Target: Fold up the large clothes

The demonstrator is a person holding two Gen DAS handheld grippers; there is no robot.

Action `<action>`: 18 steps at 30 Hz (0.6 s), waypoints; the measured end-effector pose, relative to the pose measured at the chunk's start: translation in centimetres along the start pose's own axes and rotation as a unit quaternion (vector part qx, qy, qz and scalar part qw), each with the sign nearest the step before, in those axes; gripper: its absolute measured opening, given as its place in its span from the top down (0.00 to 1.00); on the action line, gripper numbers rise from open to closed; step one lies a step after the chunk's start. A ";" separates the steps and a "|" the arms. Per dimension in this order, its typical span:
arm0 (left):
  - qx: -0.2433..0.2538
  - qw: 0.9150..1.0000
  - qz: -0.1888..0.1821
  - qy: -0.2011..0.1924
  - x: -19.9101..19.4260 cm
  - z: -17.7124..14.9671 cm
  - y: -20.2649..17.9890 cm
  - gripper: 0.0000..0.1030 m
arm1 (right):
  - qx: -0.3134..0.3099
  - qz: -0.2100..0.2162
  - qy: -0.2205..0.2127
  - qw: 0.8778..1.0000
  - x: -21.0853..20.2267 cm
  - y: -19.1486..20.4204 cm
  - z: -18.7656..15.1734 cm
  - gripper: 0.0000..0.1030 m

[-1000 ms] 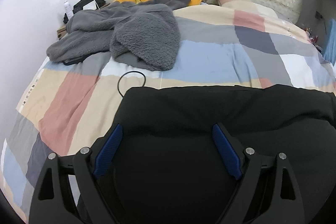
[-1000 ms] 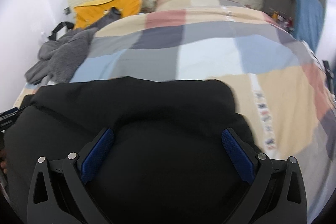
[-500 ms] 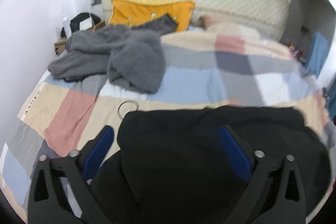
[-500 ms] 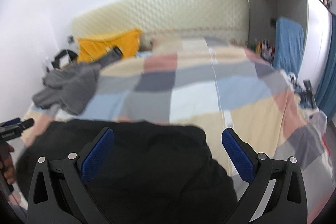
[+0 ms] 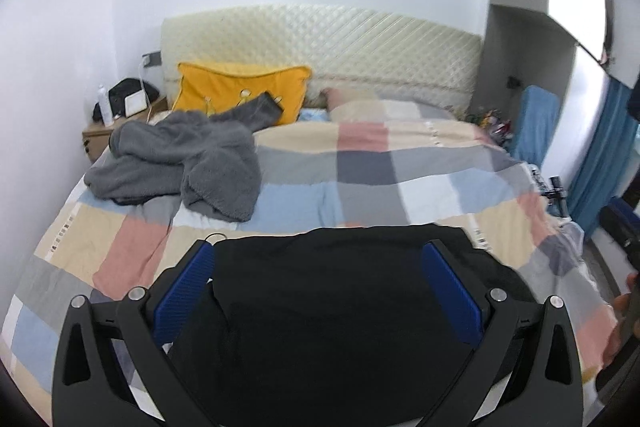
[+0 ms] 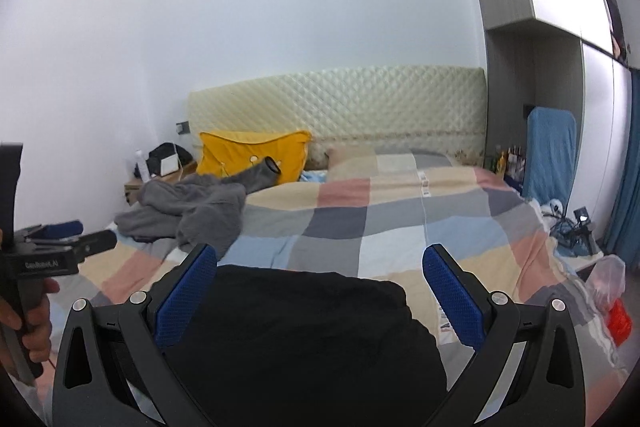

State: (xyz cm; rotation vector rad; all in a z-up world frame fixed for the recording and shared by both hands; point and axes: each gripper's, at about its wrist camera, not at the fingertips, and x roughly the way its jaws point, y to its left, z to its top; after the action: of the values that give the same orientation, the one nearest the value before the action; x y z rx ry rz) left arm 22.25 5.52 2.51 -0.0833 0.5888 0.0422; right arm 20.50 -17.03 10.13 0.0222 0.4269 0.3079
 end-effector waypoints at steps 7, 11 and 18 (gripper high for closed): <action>0.010 1.000 -0.017 -0.022 -6.2 -1.3 -1.3 0.00 | -0.016 0.014 -0.040 0.999 -5.7 2.5 0.1 0.00; 0.009 0.999 -0.014 -0.029 -8.8 -2.1 -1.5 0.00 | 0.002 0.025 -0.047 0.999 -8.1 3.0 -0.3 0.00; 0.009 0.999 -0.025 -0.042 -12.7 -3.6 -2.0 0.00 | 0.000 0.027 -0.052 0.998 -11.9 4.4 -1.3 0.00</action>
State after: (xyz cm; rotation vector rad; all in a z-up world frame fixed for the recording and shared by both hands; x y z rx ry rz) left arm 9.87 3.04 6.74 -0.0775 0.5030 -0.0082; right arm 8.43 -16.42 14.13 0.0496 0.3232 0.3587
